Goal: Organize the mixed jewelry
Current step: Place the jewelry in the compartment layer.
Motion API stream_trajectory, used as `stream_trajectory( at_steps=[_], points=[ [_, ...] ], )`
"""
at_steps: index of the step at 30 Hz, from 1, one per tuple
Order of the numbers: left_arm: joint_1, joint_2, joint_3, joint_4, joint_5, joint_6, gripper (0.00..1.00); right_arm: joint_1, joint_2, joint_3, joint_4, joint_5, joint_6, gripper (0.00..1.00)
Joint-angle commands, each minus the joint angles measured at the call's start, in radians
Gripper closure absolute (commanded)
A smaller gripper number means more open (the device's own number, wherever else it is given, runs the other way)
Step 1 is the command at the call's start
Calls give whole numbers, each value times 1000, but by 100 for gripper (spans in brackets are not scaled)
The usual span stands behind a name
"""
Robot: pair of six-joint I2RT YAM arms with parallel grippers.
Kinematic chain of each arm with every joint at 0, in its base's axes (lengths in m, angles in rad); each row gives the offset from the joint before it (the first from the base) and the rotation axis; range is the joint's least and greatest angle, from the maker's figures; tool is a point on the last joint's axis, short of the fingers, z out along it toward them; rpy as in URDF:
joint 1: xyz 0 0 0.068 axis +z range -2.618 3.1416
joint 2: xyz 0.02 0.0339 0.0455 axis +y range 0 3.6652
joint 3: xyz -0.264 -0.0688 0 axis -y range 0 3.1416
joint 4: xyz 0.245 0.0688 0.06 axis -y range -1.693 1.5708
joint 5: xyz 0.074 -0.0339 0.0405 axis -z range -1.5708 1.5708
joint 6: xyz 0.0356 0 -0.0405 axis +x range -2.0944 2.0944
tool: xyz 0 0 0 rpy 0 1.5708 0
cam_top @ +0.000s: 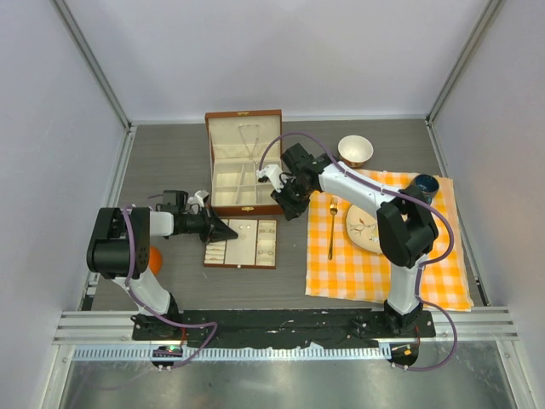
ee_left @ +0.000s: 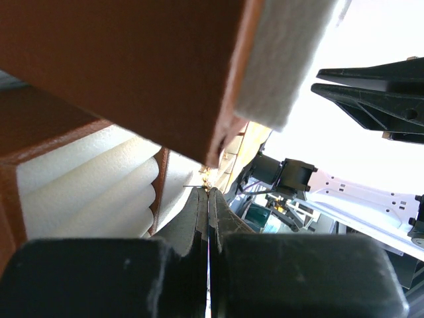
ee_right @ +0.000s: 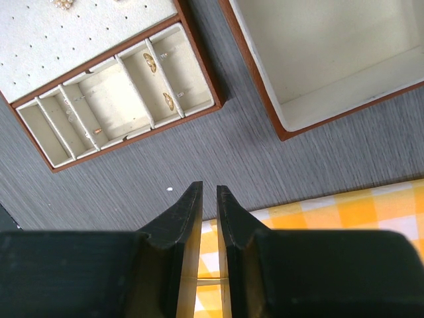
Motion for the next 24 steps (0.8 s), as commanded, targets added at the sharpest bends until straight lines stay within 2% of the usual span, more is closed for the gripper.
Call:
stream_trajectory(
  at_steps=[1, 24],
  points=[
    [10, -7, 7, -14, -6, 21, 100, 7, -3, 5, 19, -3, -8, 80],
    [-15, -24, 3, -2, 0, 9, 100, 7, 1, 5, 19, -2, -8, 80]
  ],
)
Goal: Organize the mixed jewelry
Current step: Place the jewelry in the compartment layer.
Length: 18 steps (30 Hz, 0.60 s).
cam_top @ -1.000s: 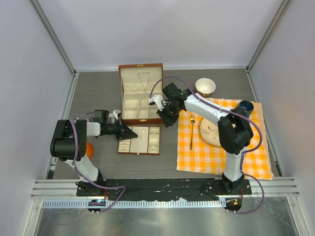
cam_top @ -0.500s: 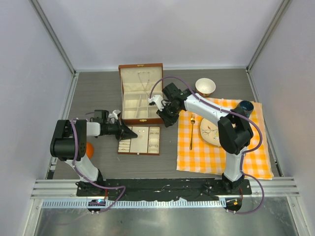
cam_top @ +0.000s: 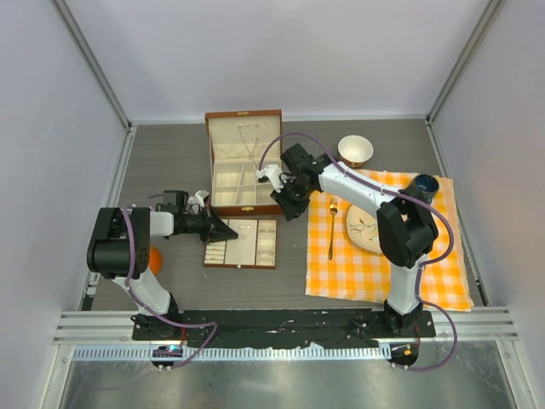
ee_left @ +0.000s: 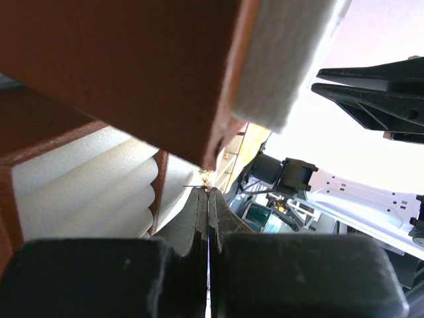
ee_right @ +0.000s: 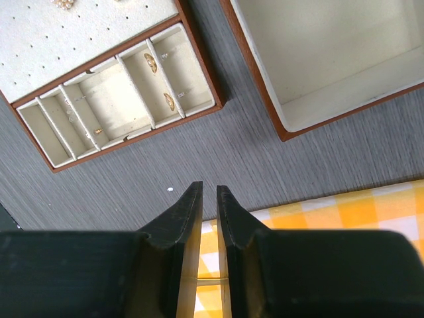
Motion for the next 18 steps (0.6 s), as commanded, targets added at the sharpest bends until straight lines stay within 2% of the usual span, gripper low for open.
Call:
stream_trajectory(
  at_steps=[1, 18],
  points=[
    [-8, -25, 3, 0, -1, 8, 100, 6, 1, 5, 20, -2, -7, 80],
    [-6, -36, 0, 0, -4, 9, 100, 7, 3, 5, 20, -3, -7, 80]
  ],
)
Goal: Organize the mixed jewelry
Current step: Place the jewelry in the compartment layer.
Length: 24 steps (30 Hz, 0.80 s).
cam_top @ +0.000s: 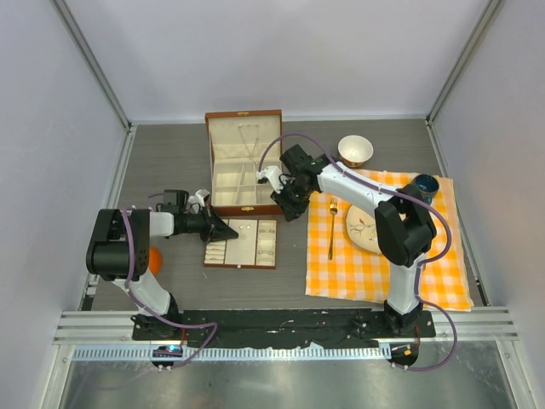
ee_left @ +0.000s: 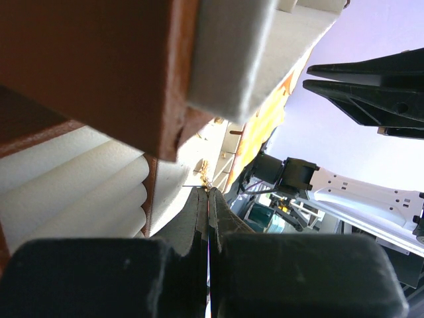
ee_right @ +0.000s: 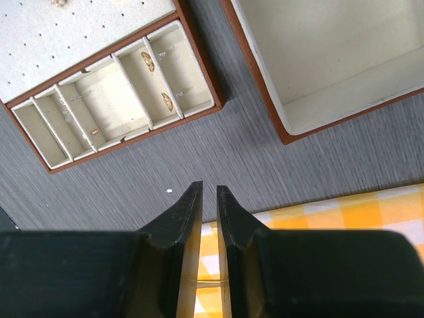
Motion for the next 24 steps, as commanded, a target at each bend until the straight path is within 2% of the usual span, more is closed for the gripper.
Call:
stream_trajectory(
  at_steps=[1, 24],
  points=[
    [-3, -19, 0, 0, 1, 9, 100, 7, -12, 5, 20, -3, -7, 80],
    [2, 35, 8, -1, 6, 15, 100, 6, -13, 4, 19, -3, -10, 80]
  ],
)
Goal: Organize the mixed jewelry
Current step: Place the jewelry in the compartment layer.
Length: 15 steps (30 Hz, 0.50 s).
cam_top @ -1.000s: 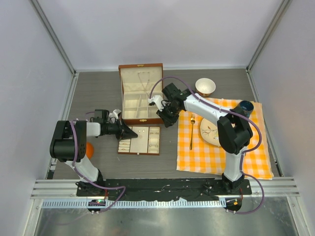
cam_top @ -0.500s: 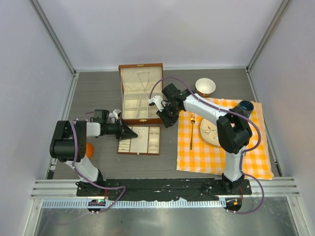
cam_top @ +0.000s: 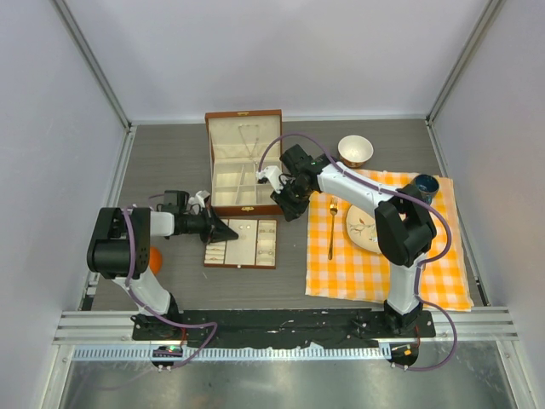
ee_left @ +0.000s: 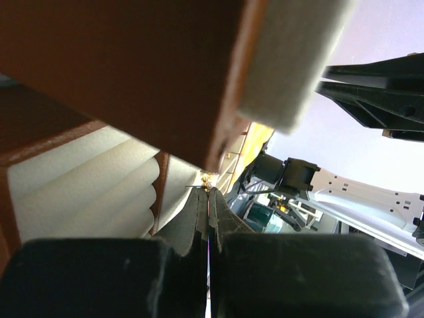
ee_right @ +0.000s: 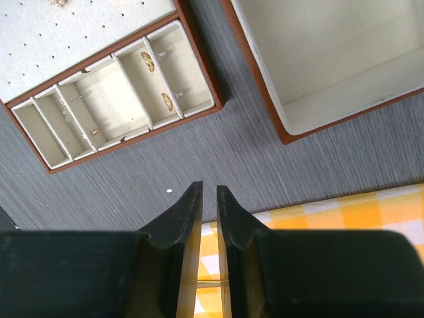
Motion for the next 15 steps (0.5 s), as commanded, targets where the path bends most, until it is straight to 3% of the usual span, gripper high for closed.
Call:
stream_trajectory(
  at_steps=[1, 15],
  points=[
    [0, 26, 12, -2, 9, 15, 100, 7, -13, 2, 19, -2, -9, 80],
    [19, 31, 12, -6, 14, 28, 100, 7, -18, -2, 20, -2, -9, 80]
  ],
)
